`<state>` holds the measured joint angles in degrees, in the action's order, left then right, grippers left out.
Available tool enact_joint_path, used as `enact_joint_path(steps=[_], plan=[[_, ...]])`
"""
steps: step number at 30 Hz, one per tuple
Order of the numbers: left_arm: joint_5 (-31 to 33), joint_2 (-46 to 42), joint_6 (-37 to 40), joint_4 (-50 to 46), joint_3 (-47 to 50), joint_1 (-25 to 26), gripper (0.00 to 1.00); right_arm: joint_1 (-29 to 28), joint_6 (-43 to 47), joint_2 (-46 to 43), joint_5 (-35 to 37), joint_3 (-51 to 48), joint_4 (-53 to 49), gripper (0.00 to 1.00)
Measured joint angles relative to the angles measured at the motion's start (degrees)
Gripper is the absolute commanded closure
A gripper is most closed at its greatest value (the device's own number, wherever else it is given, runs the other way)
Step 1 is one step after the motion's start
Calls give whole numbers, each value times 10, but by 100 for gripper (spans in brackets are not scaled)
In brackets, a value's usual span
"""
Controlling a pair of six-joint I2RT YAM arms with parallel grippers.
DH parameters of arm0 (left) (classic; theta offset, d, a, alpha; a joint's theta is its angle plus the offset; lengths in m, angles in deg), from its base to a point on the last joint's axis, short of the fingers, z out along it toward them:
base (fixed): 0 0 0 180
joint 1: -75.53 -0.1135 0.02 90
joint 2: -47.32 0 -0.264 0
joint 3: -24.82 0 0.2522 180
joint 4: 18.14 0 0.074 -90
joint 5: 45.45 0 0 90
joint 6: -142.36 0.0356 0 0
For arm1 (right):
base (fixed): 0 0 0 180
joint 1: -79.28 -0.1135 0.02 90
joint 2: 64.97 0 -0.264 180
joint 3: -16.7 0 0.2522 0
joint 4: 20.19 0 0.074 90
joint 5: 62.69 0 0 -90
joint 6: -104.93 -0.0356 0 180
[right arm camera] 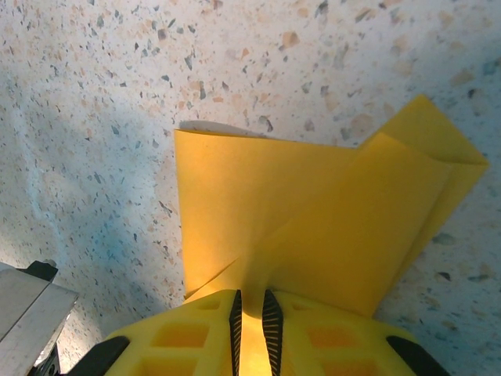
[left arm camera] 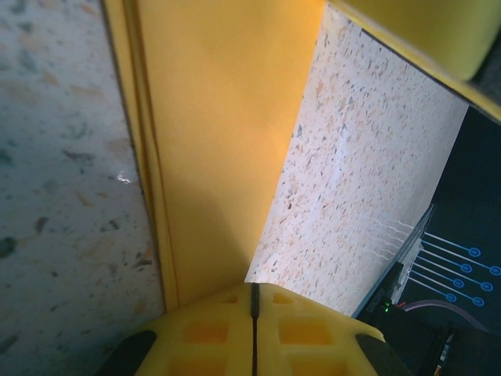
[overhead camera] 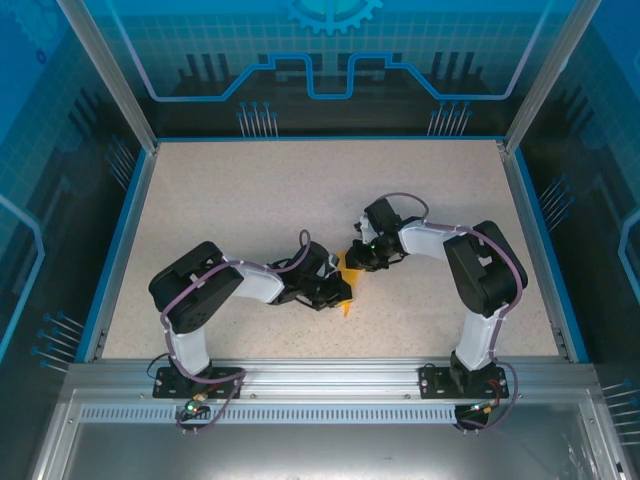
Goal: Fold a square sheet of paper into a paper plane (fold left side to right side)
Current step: Fold the wing for the fifth time at the center of the table.
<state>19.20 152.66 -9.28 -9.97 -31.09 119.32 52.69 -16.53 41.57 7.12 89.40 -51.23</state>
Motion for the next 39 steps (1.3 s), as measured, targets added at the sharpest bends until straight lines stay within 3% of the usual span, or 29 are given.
enact_joint_path(steps=[6,13,19,39], plan=[[1,0,-13,27,15,0,100,19,3,-15,-42,-29,35,89],[4,0,-14,34,18,3,100,36,16,-95,-115,-80,85,90],[4,0,-14,35,18,3,100,24,17,-101,-145,-130,116,90],[4,0,-14,35,18,3,100,16,73,-9,-98,-51,94,90]])
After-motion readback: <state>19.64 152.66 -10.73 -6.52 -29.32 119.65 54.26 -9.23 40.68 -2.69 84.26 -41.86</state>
